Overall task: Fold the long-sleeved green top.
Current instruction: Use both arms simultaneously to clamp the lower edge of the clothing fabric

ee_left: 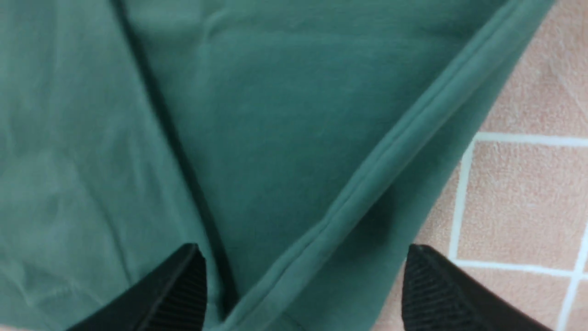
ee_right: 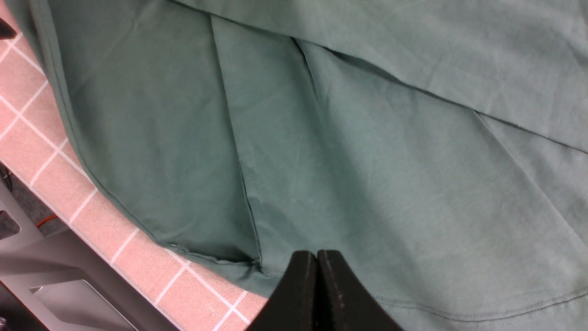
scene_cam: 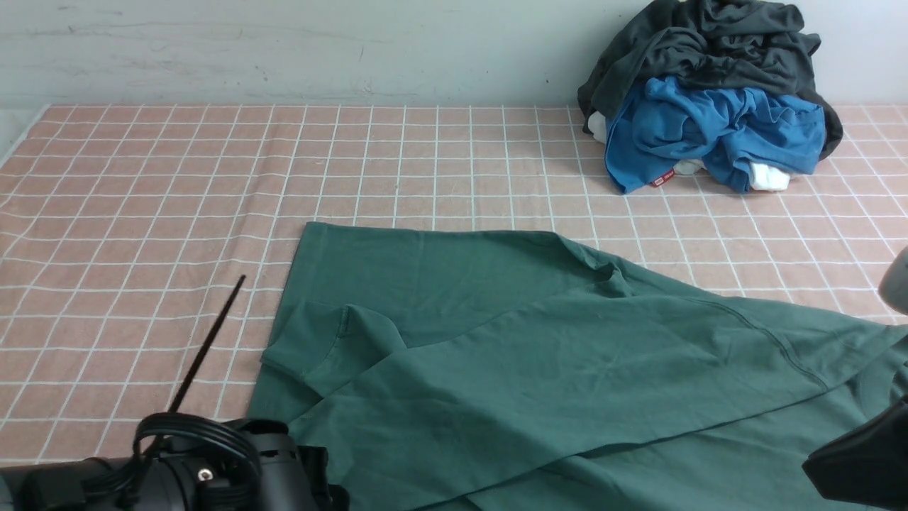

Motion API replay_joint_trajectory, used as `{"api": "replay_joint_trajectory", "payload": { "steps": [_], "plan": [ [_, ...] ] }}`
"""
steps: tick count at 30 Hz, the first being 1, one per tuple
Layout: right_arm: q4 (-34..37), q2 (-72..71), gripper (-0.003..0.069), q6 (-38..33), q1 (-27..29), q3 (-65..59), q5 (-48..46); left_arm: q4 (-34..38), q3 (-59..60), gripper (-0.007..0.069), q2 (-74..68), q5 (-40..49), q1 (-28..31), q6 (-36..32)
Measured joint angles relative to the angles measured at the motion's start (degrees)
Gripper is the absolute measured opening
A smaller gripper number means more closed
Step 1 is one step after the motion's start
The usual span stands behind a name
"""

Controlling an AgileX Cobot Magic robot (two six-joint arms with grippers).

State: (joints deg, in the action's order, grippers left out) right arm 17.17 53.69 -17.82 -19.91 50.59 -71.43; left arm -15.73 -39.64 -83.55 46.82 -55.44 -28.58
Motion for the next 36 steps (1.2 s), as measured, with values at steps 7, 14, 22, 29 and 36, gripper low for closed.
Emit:
{"api": "replay_joint_trajectory", "payload": {
  "steps": [7, 14, 22, 29, 36],
  "plan": [
    [0.0, 0.0, -0.0014, 0.0, 0.0, 0.0, 0.0, 0.1, -0.1, 0.0524, -7.0, -1.5, 0.0, -8.0],
    [0.0, 0.0, -0.0014, 0.0, 0.0, 0.0, 0.0, 1.3, -0.9, 0.0357, -7.8, -0.3, 0.0, -8.9],
    [0.1, 0.0, -0.0014, -0.1, 0.0, 0.0, 0.0, 1.6, -0.8, 0.0013, -4.3, 1.5, 0.0, -6.5],
    [-0.2, 0.0, -0.0014, -5.7, 0.0, 0.0, 0.0, 5.9, -0.7, 0.0006, 0.8, 9.1, 0.0, 5.6],
    [-0.3, 0.0, -0.0006, -15.7, 0.0, -6.6, 0.1, 9.9, -0.6, 0.0006, 5.8, 14.0, 0.0, 8.8]
  ]
}}
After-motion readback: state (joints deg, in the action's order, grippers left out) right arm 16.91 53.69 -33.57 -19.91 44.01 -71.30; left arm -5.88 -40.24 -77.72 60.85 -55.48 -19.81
